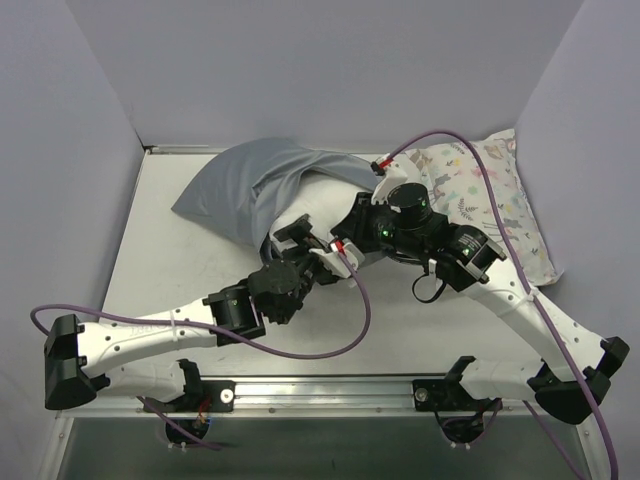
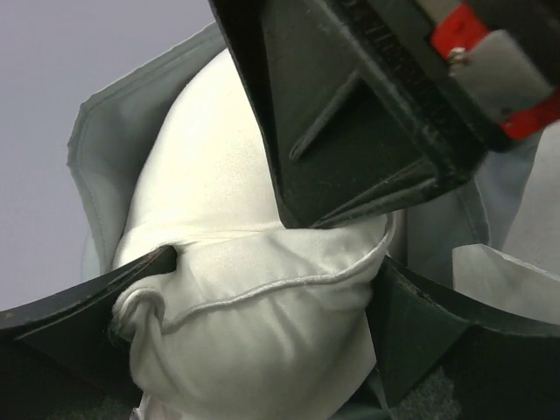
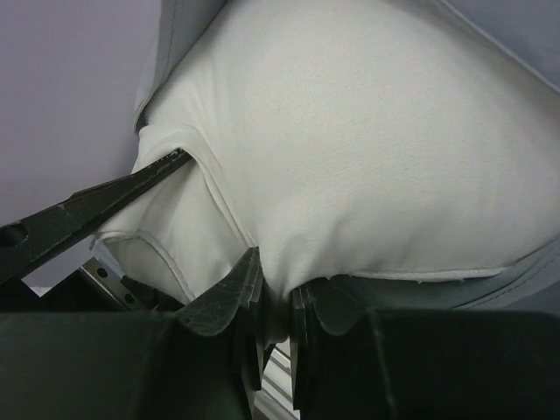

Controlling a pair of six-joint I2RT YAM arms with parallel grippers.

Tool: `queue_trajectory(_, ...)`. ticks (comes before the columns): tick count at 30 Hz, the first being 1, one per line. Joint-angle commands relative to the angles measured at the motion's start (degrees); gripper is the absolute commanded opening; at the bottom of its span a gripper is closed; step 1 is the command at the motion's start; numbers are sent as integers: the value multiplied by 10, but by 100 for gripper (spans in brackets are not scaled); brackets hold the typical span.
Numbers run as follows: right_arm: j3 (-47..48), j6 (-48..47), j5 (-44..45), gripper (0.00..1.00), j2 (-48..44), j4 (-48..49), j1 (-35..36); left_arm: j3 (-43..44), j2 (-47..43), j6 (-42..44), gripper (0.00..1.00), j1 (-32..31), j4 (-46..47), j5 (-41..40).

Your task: Remove the pillowcase from the pillow

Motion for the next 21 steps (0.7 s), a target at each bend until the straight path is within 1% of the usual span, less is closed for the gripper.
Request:
queue_trajectory(1, 56, 4, -68, 0, -13, 25, 21, 19, 8, -41, 95, 52, 3, 41)
queue_trajectory(2, 59, 4, -70, 0, -13, 25, 23, 19, 16, -44, 84, 58, 1, 47)
queue_trajectory(3, 62, 6, -73, 0, -13, 25, 24, 23, 22, -50, 62, 63, -2, 45)
queue_trajectory(4, 65, 6, -74, 0, -12, 25, 23, 29, 27, -69, 2, 67, -6, 40)
queue_trajectory(5, 66, 6, -74, 0, -11, 25, 23, 29, 34, -78, 0, 71, 0, 29)
queue_trajectory(9, 64, -6, -55, 0, -13, 18, 20, 7, 13, -112, 0, 72, 31, 31)
queue_trajectory(10, 69, -12, -22, 8, -15, 2, 18, 5, 7, -140, 0, 73, 36, 22)
queue_trajectory(11, 70, -22, -1, 19, -19, -7, 16, 4, -5, -152, 0, 75, 35, 19)
queue_trajectory(12, 72, -40, 19, 43, -23, -15, 14, 8, -10, -167, 0, 80, 28, 18)
queue_trajectory(13, 73, -50, 77, 52, -33, -34, 14, 12, -11, -194, 0, 82, 22, 11)
queue_trajectory(15, 76, -63, 120, 64, -46, -50, 10, 25, -16, -217, 0, 88, -6, 8)
queue_trajectory(18, 55, -84, 193, 69, -88, -65, 9, 44, -18, -246, 0, 89, -30, 5)
queue_trajectory(20, 33, -94, 250, 70, -101, -73, 7, 50, -16, -262, 0, 90, -43, 2)
queue_trajectory(21, 26, -97, 264, 70, -107, -76, 6, 53, -17, -265, 0, 90, -45, 4)
